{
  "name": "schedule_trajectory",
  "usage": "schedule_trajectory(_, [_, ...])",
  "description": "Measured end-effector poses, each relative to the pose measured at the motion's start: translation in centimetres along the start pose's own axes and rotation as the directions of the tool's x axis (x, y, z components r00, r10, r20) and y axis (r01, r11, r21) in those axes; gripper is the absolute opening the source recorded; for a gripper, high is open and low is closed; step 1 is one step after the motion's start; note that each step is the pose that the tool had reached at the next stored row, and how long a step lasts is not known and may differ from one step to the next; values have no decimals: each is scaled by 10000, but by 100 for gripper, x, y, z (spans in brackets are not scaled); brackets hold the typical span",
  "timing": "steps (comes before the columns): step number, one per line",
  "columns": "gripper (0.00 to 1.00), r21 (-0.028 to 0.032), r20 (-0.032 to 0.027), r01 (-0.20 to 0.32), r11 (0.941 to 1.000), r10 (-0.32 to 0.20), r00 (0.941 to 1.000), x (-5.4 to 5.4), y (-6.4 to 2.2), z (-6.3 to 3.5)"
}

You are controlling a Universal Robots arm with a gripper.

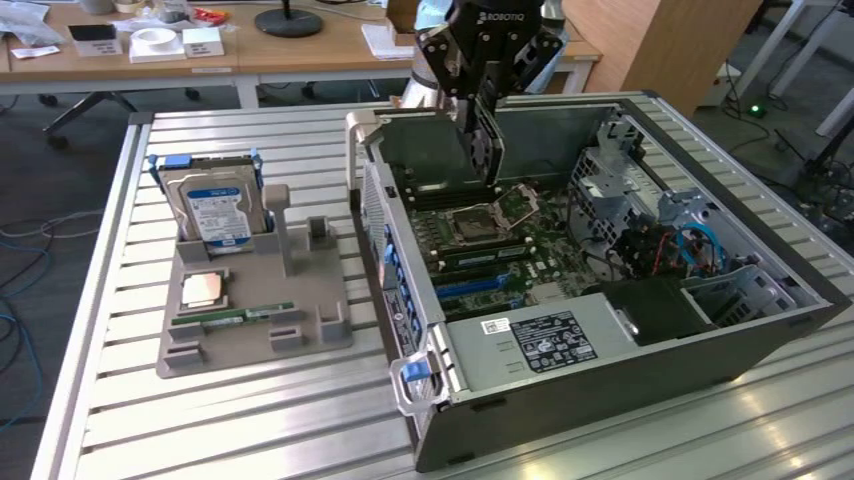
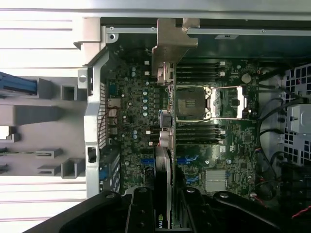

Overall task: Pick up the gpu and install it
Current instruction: 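Pick up the gpu and move the gpu toward the slot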

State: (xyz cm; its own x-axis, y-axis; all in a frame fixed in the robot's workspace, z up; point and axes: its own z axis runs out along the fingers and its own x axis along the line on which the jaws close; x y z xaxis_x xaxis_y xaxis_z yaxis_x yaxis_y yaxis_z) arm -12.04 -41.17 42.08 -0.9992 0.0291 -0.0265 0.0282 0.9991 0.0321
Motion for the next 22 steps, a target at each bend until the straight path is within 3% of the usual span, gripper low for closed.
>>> schedule_trajectory(22, [26,0,0,0,10000,0,10000,-481,13,13])
